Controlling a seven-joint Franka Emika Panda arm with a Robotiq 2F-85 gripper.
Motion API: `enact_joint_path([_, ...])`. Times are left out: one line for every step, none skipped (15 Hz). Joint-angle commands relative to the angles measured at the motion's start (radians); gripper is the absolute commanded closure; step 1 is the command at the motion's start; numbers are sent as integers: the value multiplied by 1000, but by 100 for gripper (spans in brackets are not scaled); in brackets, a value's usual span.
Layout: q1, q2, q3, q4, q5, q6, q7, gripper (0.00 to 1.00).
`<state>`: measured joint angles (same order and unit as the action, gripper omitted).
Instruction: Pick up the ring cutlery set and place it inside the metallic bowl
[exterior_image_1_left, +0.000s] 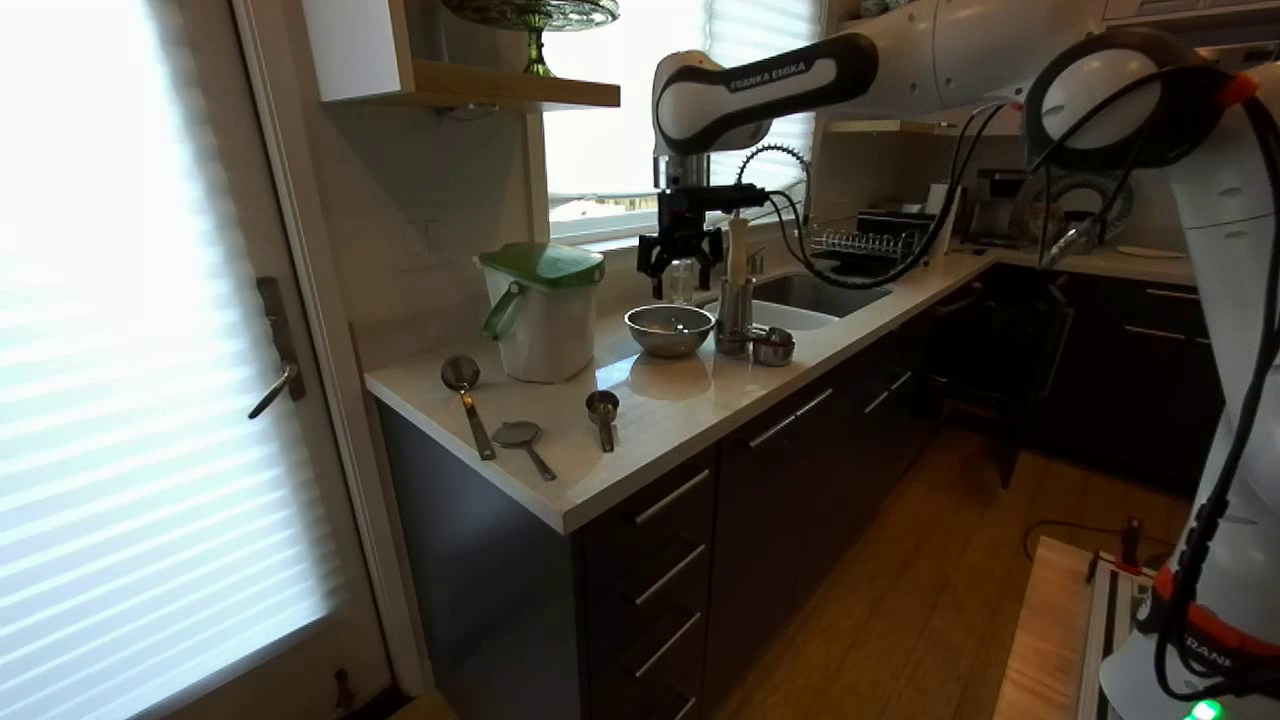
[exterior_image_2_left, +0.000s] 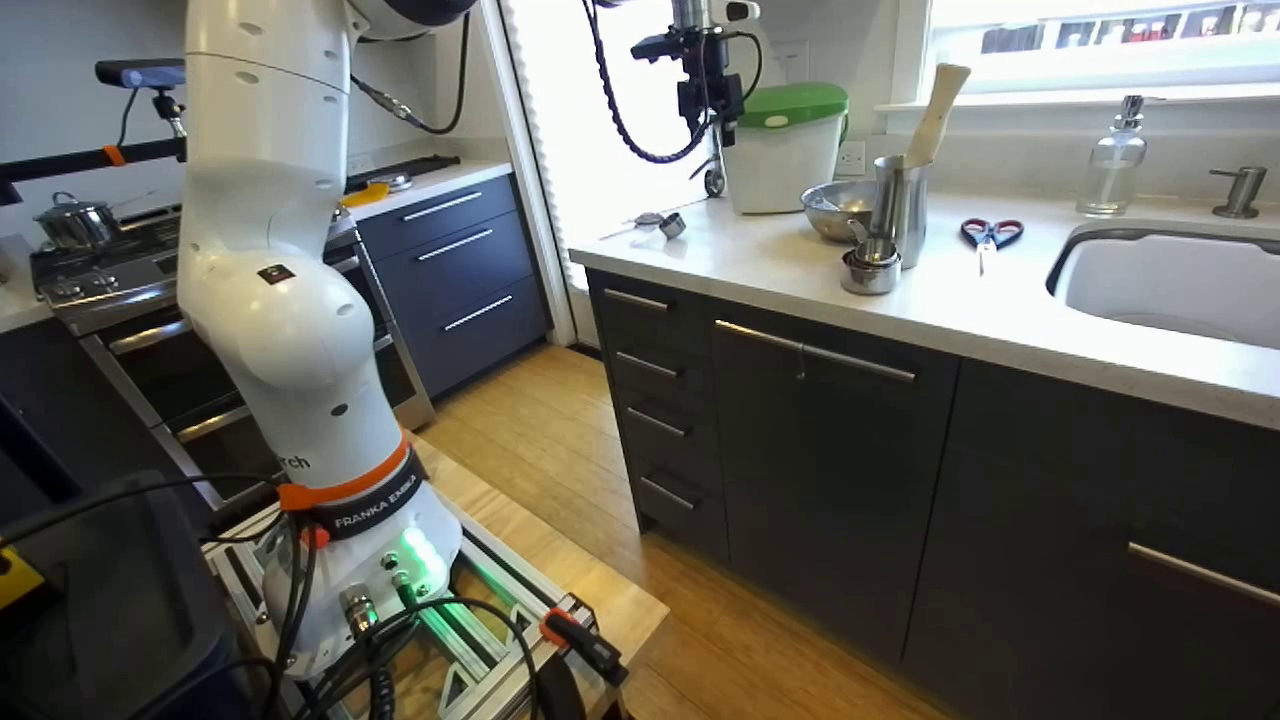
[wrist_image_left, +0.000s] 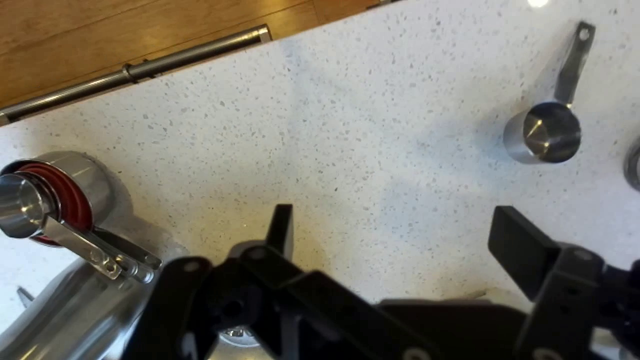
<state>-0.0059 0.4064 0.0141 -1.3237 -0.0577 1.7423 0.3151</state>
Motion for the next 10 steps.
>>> enact_joint_path([9, -169, -7, -215, 10, 27, -101, 0])
enact_joint_path([10, -199, -7, -250, 8, 32, -119, 0])
enact_joint_path([9, -230, -6, -286, 9, 37, -141, 0])
enact_joint_path([8, -258, -6, -319, 8, 43, -160, 0])
enact_joint_path([7, -287, -4, -354, 13, 49, -182, 0])
enact_joint_path([6, -314, -4, -388, 13, 61, -203, 0])
enact_joint_path([5, -344, -4, -429, 16, 86, -220, 0])
enact_joint_path([5, -371, -4, -468, 14, 126, -236, 0])
enact_joint_path([11, -282, -5, -336, 1, 49, -196, 0])
enact_joint_path([11, -307, -4, -372, 1, 75, -207, 0])
